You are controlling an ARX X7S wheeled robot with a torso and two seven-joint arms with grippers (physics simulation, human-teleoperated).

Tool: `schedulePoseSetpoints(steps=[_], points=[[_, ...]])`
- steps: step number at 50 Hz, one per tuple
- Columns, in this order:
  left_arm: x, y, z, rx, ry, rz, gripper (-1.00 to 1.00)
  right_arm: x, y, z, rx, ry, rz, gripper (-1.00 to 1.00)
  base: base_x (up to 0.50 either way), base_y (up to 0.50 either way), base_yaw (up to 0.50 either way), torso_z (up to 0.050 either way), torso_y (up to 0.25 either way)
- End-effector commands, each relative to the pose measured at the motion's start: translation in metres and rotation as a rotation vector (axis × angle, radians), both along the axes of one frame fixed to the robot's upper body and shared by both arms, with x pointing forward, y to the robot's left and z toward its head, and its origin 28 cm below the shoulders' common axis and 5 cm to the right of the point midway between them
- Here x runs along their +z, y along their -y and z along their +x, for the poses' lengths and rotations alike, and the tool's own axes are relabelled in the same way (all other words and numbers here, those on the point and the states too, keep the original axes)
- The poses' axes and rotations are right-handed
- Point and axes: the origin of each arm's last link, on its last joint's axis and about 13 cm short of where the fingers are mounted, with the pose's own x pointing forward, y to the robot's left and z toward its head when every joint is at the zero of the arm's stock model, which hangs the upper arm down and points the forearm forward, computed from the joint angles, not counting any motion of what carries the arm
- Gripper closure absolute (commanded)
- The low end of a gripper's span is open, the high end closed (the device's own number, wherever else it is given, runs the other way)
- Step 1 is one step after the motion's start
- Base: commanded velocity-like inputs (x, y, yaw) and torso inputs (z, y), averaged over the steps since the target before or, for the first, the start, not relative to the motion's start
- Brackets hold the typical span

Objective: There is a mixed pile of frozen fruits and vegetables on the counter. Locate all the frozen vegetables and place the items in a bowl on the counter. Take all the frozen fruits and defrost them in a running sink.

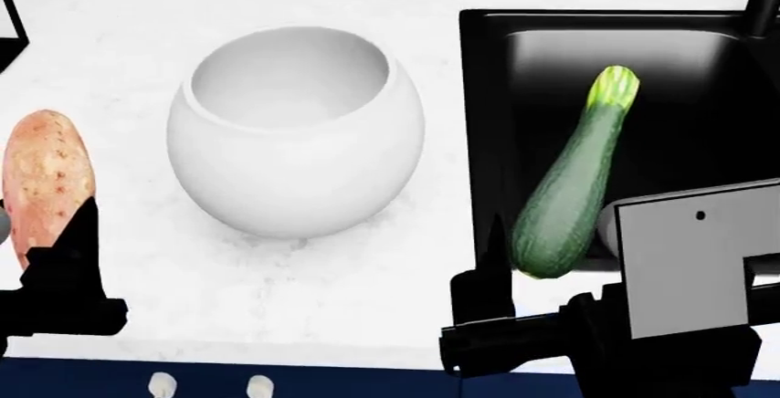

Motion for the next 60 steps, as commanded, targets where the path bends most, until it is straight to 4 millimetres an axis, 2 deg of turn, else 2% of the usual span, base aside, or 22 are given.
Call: schedulePoseSetpoints(steps=[1, 8, 21, 41, 60], points=[[0.0071, 0.0027, 0.0051, 0.001, 0.016, 0.019, 1.0, 0.0042, 0.0027, 0.0003, -0.004, 0.022, 0.002, 1.0, 0.01, 0.03, 0.0, 0.01, 0.0], [0.0071, 0.0024, 0.0046, 0.002, 0.015, 0.019, 1.0, 0.0043, 0.0034, 0.0004, -0.014, 0.025, 0.0, 1.0, 0.03, 0.03, 0.0, 0.0, 0.0], [0.0078, 0.0018, 0.0041, 0.006, 0.018, 0.019, 1.0, 0.0032, 0.0019, 0.0002, -0.002, 0.023, -0.003, 1.0, 0.38, 0.11, 0.0, 0.0, 0.002], [0.0059, 0.0021, 0.0059, -0.007, 0.016, 0.012, 1.0, 0.0053, 0.0049, 0.0012, -0.032, 0.026, -0.005, 1.0, 0.04, 0.05, 0.0, 0.0, 0.001], [0.0052, -0.0034, 0.0068, 0.031, 0.023, 0.008, 1.0, 0.0054, 0.0045, 0.0004, -0.035, 0.033, -0.009, 1.0, 0.35, 0.02, 0.0, 0.001, 0.002]])
